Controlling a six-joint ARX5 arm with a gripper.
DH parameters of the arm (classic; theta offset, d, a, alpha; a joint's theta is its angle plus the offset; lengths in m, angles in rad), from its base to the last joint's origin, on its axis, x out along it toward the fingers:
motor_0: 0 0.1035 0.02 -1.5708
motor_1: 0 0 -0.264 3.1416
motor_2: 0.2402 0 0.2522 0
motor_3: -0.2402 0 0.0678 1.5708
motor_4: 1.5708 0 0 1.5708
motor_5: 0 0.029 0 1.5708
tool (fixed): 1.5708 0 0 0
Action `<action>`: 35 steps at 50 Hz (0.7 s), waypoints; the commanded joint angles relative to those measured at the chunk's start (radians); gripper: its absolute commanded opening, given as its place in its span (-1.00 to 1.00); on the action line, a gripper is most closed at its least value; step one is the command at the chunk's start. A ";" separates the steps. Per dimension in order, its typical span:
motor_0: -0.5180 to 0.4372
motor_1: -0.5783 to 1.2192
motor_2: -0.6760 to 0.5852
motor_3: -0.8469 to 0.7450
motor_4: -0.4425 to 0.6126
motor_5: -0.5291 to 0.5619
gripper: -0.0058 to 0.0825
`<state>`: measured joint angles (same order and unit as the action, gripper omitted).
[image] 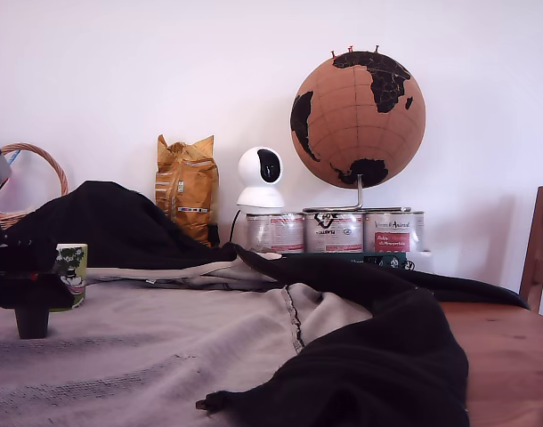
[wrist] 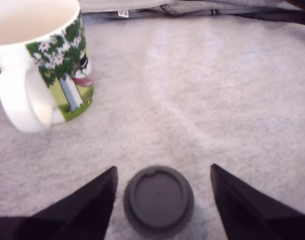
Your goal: Pick the grey coffee capsule and place it inside the green coffee cup
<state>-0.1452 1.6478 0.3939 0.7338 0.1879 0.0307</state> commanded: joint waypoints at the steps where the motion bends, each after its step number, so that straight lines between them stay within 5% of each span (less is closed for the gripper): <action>1: -0.001 0.020 0.000 0.003 0.002 0.007 0.11; 13: -0.001 0.023 0.002 0.012 0.003 0.030 -0.38; 35: -0.001 0.022 0.135 0.153 0.100 -0.042 -0.42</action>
<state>-0.1452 1.6604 0.4896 0.8669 0.2852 -0.0048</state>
